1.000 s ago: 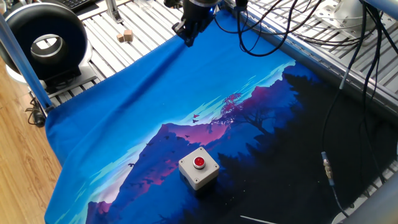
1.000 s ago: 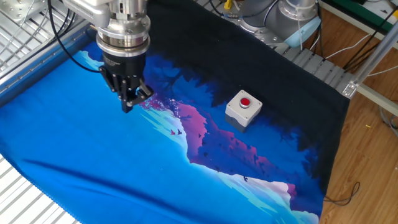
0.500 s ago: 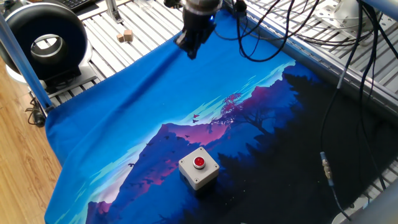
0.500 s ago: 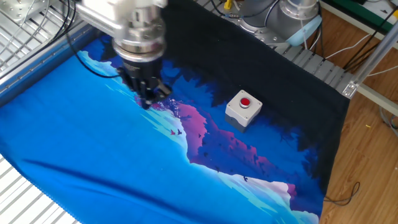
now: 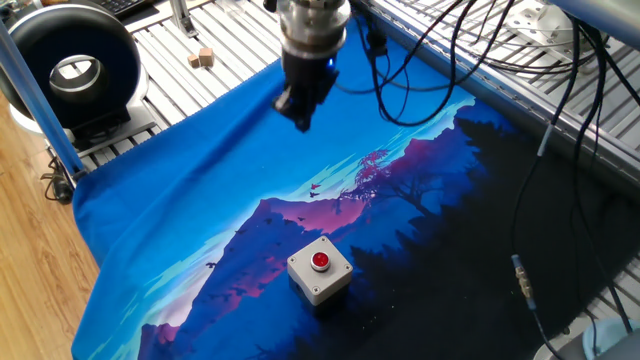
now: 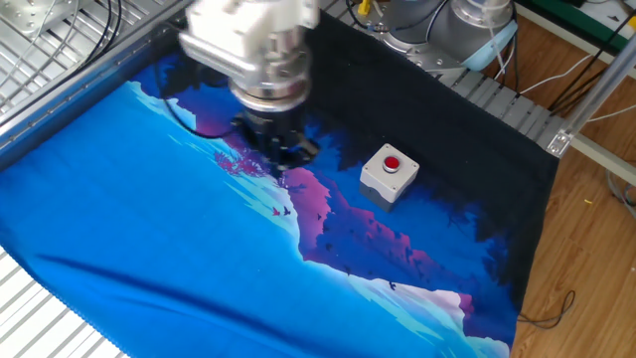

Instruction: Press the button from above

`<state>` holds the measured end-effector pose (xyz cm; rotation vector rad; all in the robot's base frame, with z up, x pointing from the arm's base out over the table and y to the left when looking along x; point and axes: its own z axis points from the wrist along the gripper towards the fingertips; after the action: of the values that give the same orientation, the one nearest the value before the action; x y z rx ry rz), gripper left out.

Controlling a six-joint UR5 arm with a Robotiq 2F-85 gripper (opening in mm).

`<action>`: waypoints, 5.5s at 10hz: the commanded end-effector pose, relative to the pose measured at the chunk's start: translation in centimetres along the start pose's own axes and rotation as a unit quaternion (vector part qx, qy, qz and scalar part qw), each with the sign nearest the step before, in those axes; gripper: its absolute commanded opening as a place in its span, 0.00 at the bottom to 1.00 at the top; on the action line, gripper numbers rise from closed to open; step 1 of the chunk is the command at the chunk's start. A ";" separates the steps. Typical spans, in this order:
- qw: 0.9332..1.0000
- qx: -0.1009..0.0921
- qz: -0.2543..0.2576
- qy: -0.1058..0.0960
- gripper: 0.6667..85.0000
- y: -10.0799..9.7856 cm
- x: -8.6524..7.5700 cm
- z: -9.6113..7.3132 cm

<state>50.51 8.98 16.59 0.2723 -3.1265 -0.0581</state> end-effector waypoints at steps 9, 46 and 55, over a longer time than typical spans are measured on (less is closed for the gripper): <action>0.999 0.006 -0.047 0.016 0.00 1.2 1.8 -0.5; 0.995 0.039 -0.083 0.025 0.00 12.1 14.0 5.9; 0.992 0.059 -0.103 0.053 0.00 10.8 13.0 7.2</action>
<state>36.45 17.18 9.83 0.5734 -3.0246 0.1569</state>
